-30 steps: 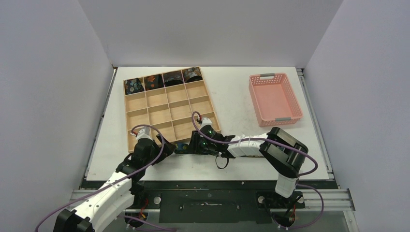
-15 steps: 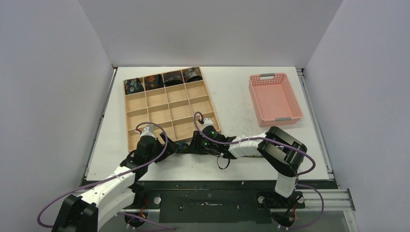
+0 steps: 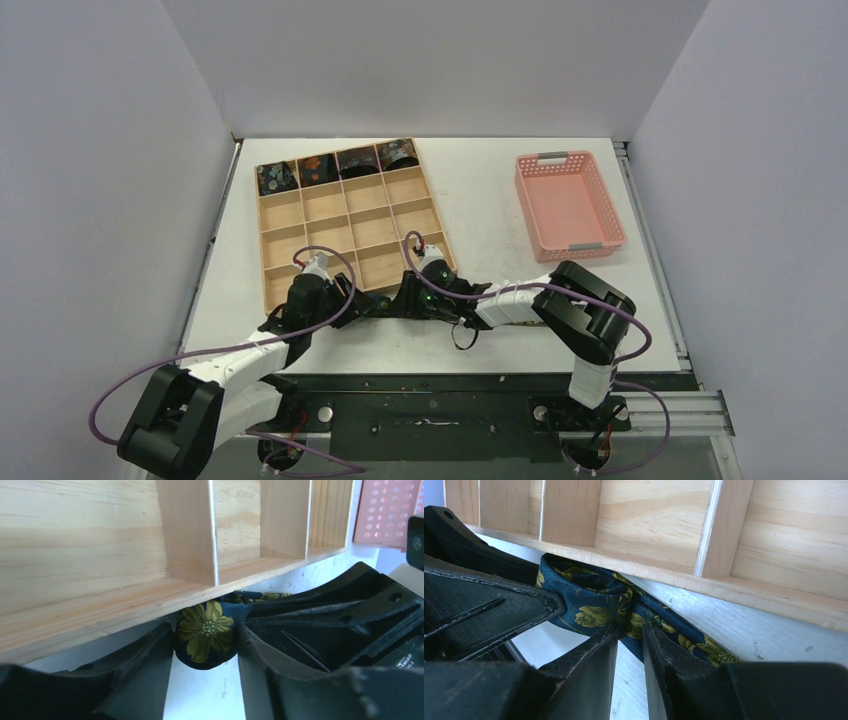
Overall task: Roll the ties
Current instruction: Pick up the tie at the center of the board.
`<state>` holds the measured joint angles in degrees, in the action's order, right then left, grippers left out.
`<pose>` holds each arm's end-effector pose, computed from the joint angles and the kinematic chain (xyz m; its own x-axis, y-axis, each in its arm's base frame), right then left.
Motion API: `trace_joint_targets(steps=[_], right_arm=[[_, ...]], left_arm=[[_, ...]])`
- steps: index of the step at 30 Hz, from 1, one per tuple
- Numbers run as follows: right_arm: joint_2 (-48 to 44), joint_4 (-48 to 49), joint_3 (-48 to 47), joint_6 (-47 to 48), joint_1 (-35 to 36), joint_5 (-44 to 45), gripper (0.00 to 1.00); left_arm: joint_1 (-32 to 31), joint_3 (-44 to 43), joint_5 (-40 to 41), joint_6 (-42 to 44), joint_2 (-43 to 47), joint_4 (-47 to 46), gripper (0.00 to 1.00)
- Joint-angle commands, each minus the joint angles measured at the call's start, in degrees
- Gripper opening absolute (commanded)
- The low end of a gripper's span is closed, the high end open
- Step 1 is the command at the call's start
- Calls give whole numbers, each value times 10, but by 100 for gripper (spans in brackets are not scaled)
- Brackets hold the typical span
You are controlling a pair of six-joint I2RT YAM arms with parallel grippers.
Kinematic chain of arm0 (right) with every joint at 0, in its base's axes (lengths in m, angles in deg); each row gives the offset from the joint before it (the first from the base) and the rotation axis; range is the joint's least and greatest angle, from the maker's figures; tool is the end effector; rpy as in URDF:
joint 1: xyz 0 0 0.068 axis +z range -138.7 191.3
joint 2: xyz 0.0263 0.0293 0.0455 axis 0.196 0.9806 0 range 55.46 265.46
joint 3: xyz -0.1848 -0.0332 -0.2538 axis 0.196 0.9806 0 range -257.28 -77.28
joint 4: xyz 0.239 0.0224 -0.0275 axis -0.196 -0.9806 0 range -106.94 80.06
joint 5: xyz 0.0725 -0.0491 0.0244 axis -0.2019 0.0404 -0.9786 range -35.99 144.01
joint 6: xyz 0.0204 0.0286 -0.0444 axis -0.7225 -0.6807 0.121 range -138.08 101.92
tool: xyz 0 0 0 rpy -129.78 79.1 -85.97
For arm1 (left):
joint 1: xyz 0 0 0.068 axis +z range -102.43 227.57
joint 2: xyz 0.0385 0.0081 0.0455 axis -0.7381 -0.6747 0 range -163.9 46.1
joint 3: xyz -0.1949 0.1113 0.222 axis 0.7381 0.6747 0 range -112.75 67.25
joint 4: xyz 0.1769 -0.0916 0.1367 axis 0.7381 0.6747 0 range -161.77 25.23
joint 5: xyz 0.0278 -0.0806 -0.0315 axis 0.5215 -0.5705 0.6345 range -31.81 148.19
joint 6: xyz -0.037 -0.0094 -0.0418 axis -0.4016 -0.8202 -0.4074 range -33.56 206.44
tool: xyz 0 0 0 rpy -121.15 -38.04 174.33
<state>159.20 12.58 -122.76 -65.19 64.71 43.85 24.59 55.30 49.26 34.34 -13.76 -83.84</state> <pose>0.2052 0.2881 0.1881 -0.8786 0.0265 -0.4769 -0.3408 0.6647 0.6648 0.1371 -0.0648 0.1880 -0.7270 -0.5384 -0.4262 -0.1173 0.7089 -0.6955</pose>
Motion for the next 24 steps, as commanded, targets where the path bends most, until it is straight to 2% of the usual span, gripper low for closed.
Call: trace_joint_targets(steps=[1, 5, 9, 12, 20, 24], right_arm=[[8, -18, 18, 14, -7, 0, 27], [1, -18, 19, 14, -8, -3, 26], [-12, -20, 20, 12, -8, -7, 26], [-42, -37, 24, 10, -8, 4, 27], [-199, -143, 71, 46, -8, 118, 30], [-290, -193, 112, 60, -8, 164, 29]], left_arm=[[4, -18, -33, 1, -13, -72, 42], [4, -13, -35, 4, -7, -76, 30], [4, -13, -39, 13, 3, -69, 13], [5, -25, -35, 28, 15, -30, 0], [-7, -93, 80, 77, 74, 209, 0], [-43, -133, 166, 96, 81, 307, 0]])
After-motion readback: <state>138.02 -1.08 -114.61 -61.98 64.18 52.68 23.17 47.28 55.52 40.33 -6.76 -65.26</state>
